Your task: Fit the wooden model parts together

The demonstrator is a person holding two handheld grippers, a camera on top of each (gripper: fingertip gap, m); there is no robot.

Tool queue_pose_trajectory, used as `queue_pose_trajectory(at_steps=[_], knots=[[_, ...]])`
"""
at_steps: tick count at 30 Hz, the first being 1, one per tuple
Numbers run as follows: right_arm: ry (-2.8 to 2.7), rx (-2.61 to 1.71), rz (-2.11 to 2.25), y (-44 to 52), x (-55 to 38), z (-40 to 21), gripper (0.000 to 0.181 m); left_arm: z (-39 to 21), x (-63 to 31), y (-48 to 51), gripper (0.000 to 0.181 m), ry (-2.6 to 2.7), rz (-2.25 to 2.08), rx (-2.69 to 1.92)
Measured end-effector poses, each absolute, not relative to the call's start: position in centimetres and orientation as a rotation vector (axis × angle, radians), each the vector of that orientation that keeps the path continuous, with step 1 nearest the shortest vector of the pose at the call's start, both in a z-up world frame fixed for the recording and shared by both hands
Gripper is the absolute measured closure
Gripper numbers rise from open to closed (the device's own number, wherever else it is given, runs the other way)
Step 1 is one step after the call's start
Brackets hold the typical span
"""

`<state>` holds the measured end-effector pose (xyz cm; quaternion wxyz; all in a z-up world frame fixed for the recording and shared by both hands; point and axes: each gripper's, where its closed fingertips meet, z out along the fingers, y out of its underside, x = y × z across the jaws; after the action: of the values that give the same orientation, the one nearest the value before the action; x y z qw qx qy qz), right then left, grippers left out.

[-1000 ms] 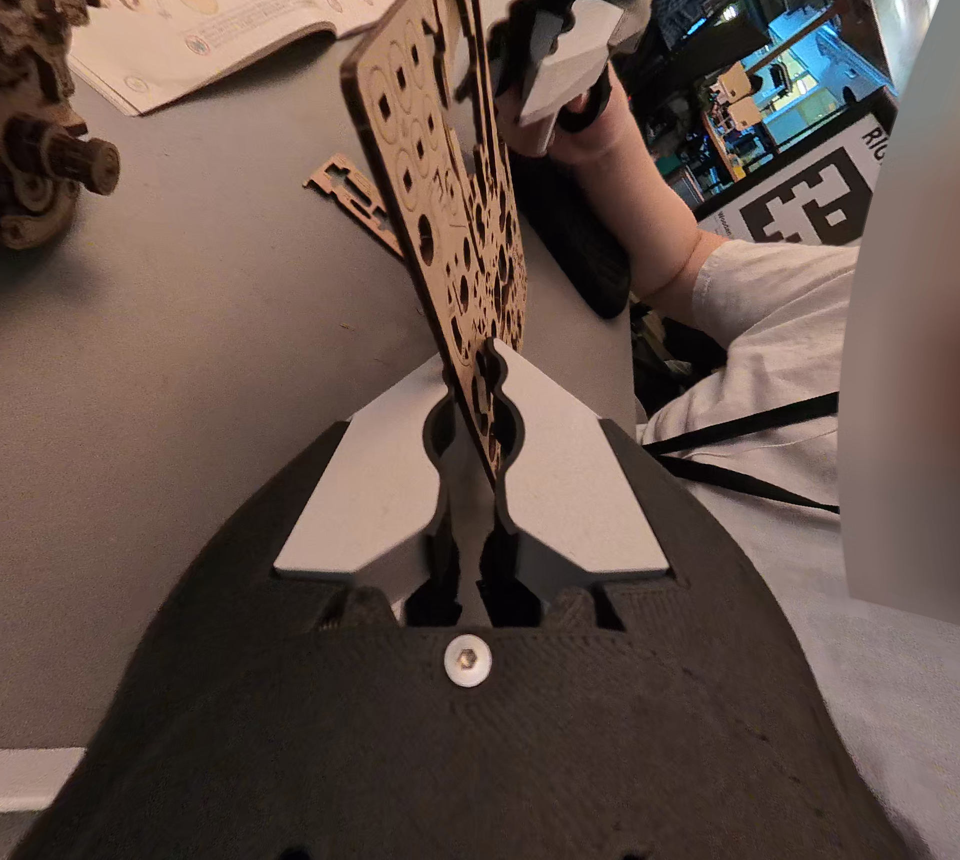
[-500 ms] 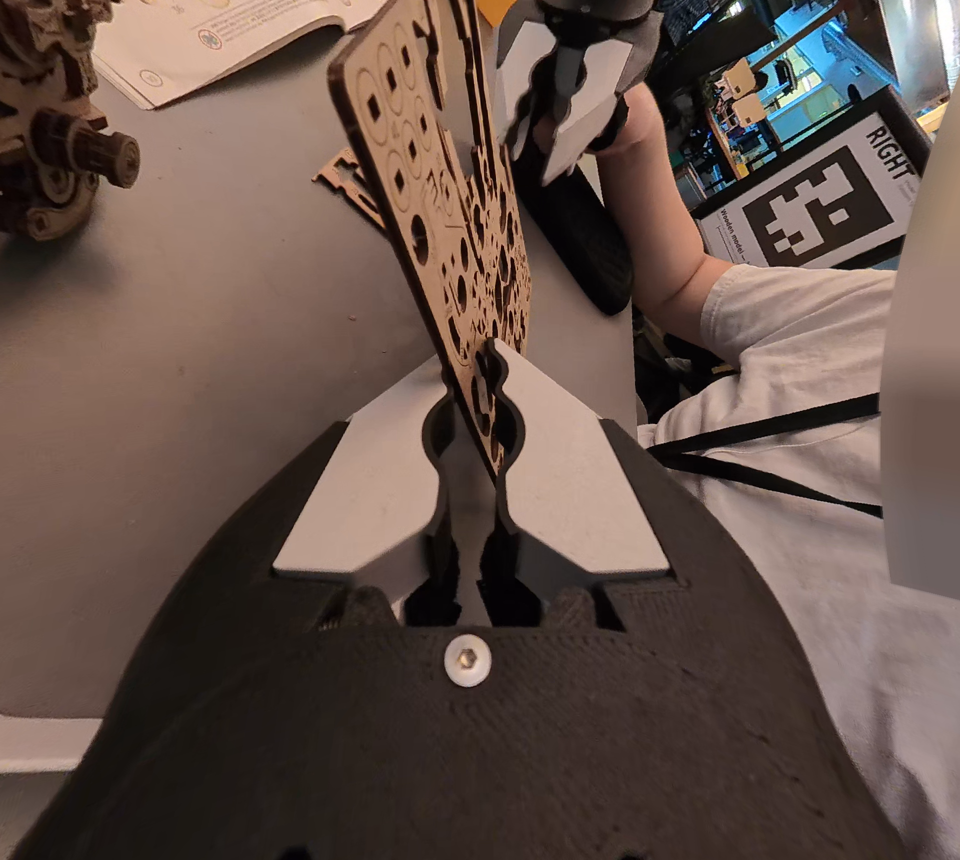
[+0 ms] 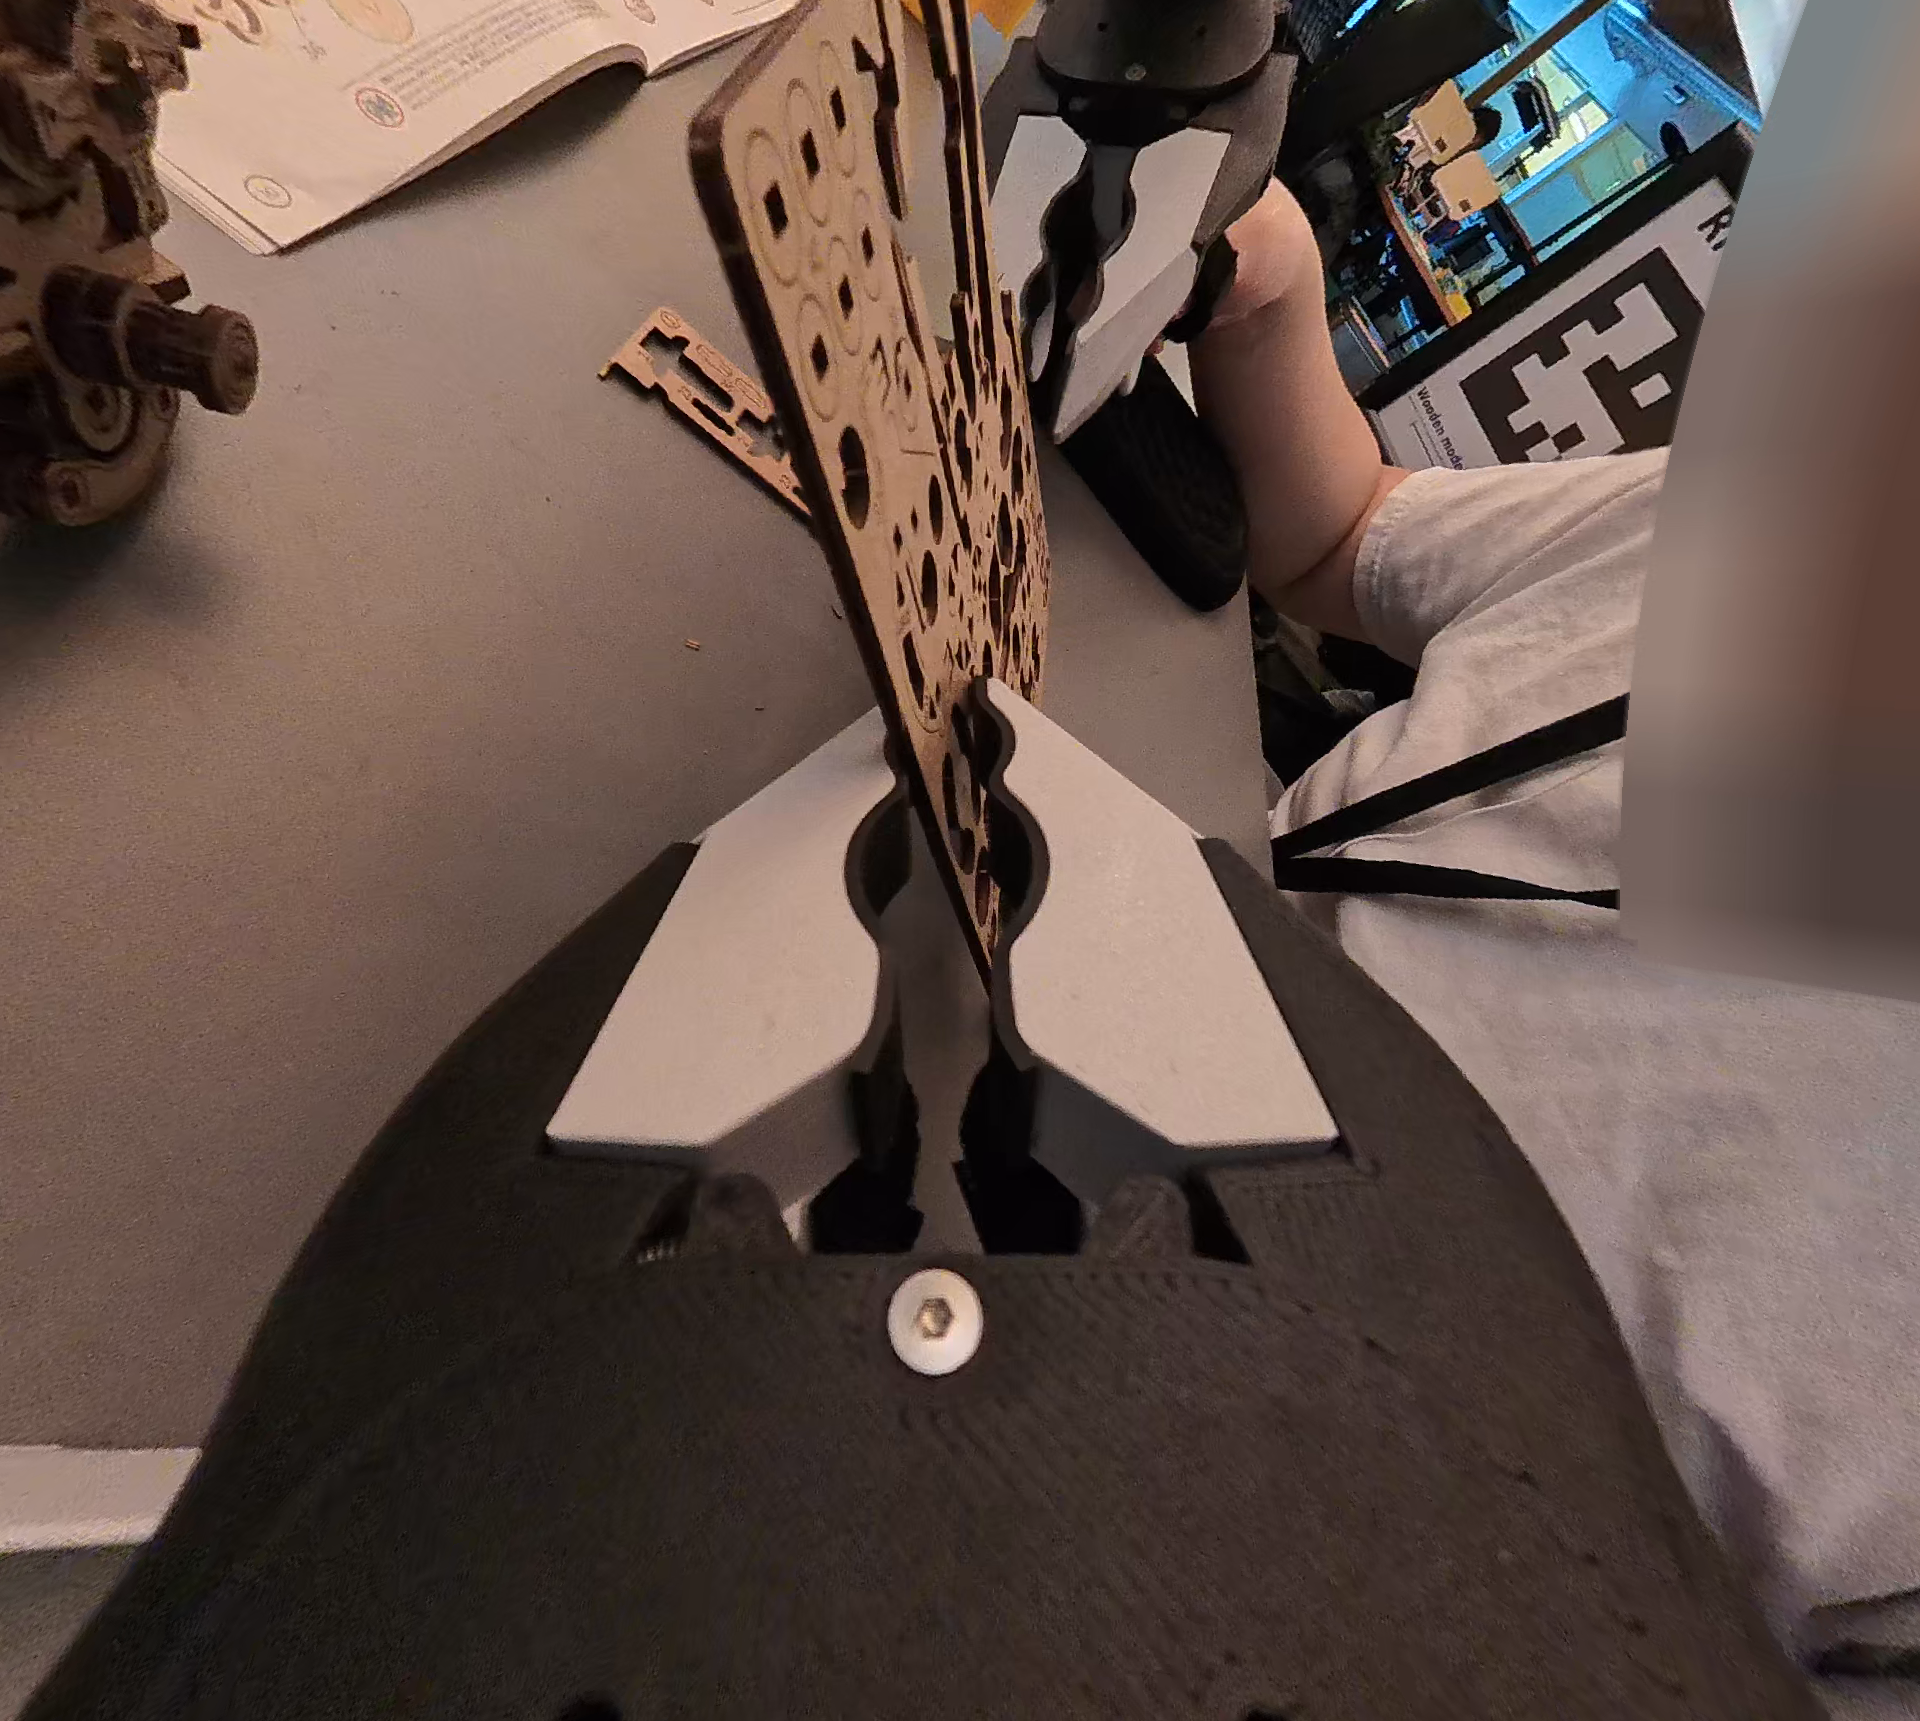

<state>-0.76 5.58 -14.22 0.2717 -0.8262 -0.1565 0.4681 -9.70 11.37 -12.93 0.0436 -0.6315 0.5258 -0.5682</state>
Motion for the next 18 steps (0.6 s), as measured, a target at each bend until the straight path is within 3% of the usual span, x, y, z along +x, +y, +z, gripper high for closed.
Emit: queue_pose_trajectory(at_steps=[18], knots=[[-0.430,-2.257,1.224,5.69,-0.72,-15.00,0.174,-12.94,-9.76,11.25,0.176,1.623,-1.743,-1.920]])
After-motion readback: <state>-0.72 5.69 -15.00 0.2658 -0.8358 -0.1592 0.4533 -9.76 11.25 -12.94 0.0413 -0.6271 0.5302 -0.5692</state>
